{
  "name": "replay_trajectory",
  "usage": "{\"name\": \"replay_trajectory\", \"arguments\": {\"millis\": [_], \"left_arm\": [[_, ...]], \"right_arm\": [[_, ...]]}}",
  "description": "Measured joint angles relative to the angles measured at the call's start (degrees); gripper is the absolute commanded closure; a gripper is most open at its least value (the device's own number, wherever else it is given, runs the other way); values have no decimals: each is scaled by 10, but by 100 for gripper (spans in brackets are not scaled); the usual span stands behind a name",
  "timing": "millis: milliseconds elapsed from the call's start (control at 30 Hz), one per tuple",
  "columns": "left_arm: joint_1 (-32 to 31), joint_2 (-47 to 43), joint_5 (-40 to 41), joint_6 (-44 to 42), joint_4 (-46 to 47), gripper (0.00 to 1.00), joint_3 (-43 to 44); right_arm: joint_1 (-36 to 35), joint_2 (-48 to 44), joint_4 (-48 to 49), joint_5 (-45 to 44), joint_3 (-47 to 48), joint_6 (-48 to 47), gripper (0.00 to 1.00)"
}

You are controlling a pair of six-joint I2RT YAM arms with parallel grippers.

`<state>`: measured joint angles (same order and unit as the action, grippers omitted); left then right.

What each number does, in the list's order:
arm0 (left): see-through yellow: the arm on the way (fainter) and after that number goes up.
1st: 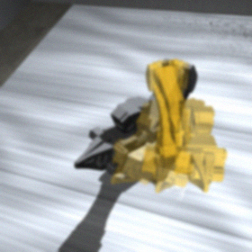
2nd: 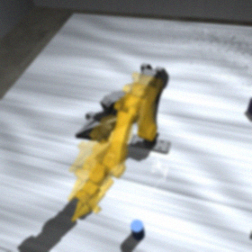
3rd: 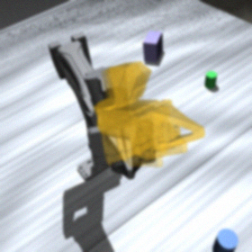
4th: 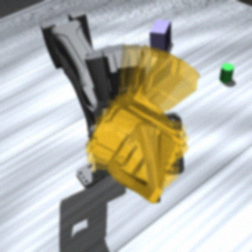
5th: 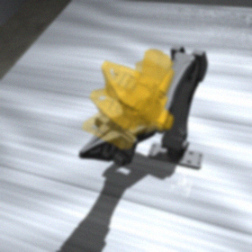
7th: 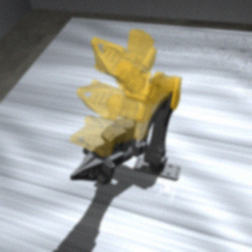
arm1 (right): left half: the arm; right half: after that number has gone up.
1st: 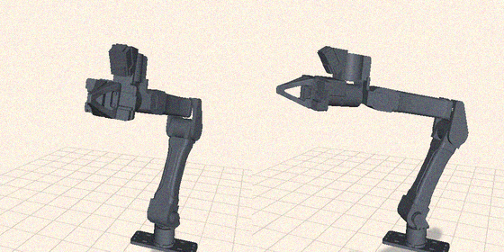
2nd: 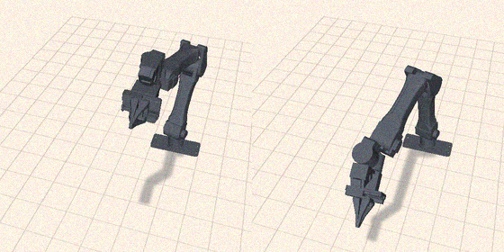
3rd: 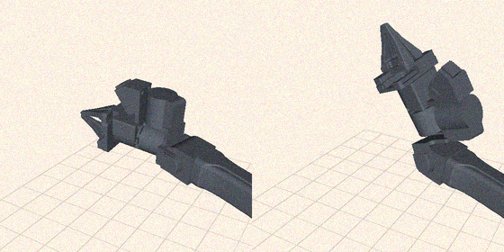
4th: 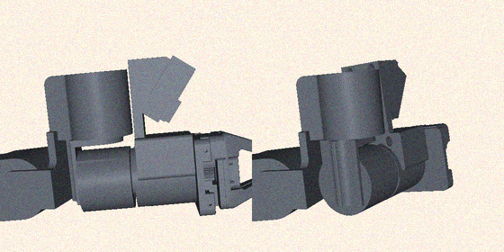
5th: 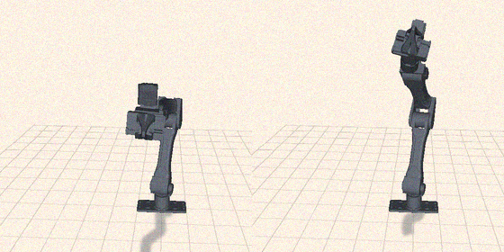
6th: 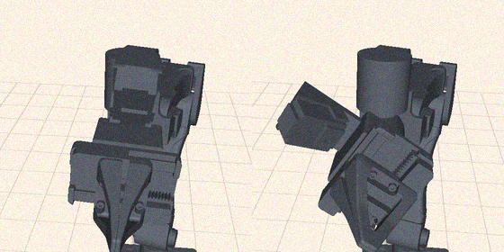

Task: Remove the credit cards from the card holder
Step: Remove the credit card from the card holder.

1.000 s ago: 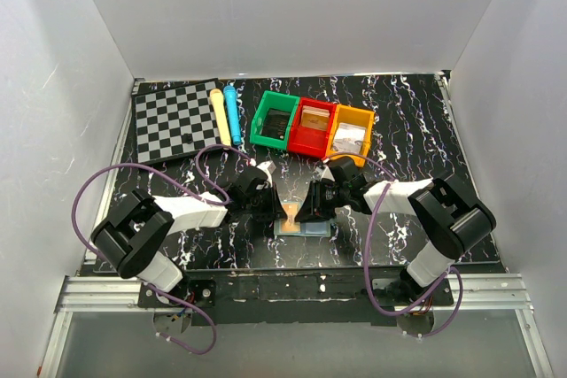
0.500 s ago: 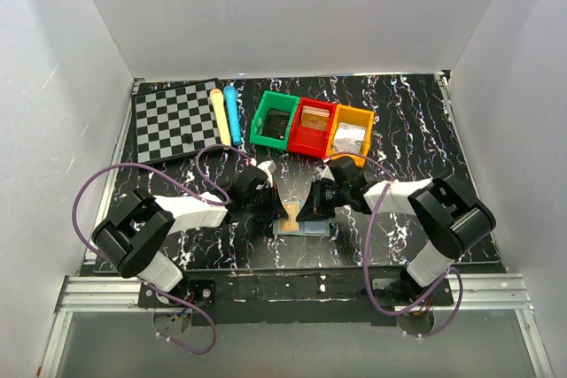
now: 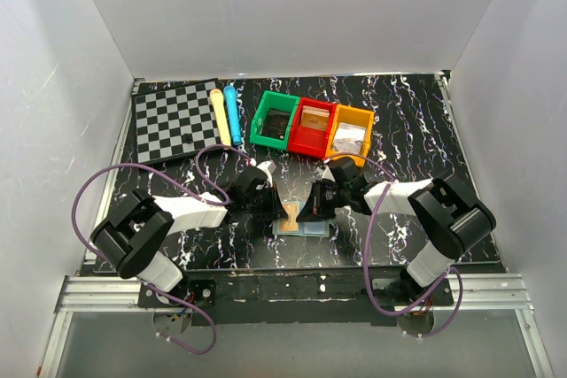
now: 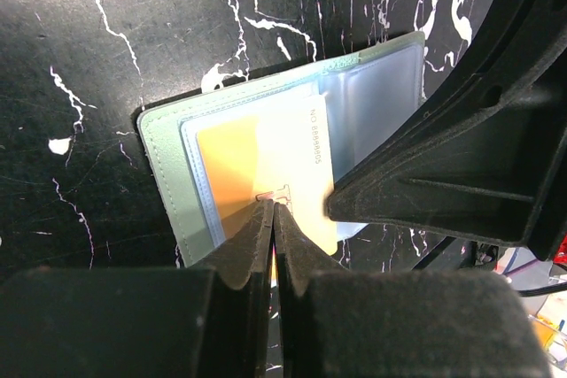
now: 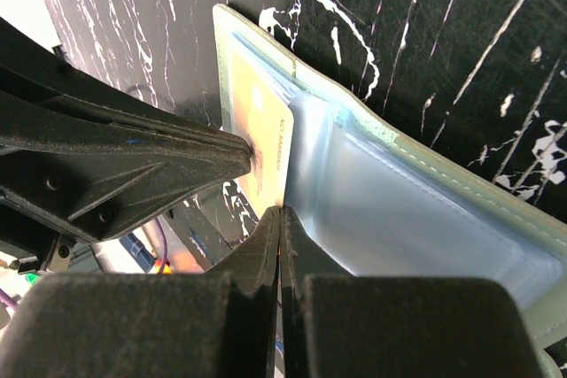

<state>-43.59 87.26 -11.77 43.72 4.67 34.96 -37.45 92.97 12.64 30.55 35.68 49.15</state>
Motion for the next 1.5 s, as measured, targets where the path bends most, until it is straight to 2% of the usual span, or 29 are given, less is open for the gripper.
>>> {"name": "replay_trajectory", "arguments": {"millis": [1500], "left_arm": [[0,-17,24,0,-25,100,-13]], "right_arm": [[15,-50,-6,-8,-29,-12,99]]}}
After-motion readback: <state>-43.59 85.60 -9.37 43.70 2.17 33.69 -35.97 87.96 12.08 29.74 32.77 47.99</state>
